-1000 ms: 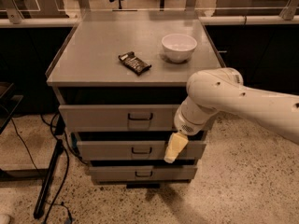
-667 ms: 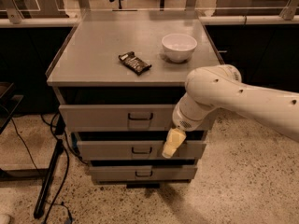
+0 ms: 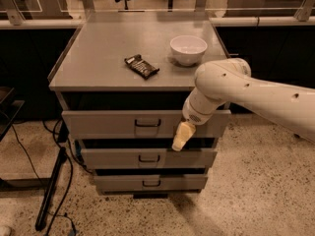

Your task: Open top drawer

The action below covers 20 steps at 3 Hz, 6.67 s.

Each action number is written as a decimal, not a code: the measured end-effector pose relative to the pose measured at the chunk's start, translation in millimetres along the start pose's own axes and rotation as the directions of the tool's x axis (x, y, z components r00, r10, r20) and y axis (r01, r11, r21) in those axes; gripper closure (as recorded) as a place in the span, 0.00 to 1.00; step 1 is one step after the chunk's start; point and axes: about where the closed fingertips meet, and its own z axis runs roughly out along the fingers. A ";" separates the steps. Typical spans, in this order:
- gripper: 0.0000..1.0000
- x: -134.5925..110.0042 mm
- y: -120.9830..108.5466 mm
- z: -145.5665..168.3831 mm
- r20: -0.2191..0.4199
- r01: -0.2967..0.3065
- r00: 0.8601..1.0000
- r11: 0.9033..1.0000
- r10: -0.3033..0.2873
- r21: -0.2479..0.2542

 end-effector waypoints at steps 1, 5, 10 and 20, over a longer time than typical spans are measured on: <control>0.00 -0.1 -8.1 15.8 -0.015 -0.005 1.000 1.000 0.005 -0.007; 0.00 21.2 50.3 5.7 -0.023 0.030 0.999 0.991 -0.033 -0.128; 0.00 29.0 63.4 4.0 0.000 0.071 0.997 0.986 -0.072 -0.154; 0.00 76.4 127.4 -20.1 -0.121 0.047 0.989 0.954 -0.087 -0.297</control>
Offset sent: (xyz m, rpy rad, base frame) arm 0.0016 0.0088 -0.0768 -0.0289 0.1198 -0.0077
